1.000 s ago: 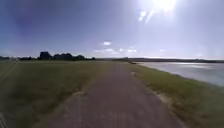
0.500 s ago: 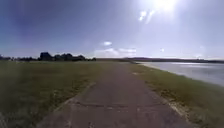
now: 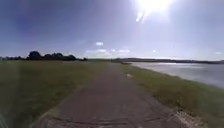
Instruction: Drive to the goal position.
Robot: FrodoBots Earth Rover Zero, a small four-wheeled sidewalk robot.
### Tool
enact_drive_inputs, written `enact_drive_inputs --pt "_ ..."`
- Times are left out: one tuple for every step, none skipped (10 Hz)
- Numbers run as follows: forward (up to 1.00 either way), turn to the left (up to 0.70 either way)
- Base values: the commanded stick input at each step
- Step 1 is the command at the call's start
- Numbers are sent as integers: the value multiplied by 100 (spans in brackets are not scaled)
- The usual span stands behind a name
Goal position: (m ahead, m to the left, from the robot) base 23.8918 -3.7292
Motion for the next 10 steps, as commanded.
enact_drive_inputs --pt "70 0" --pt "70 0" --pt "70 0" --pt "70 0" --pt "70 0" --pt "70 0" --pt "70 0" --pt "70 0" --pt "70 0" --pt "70 0"
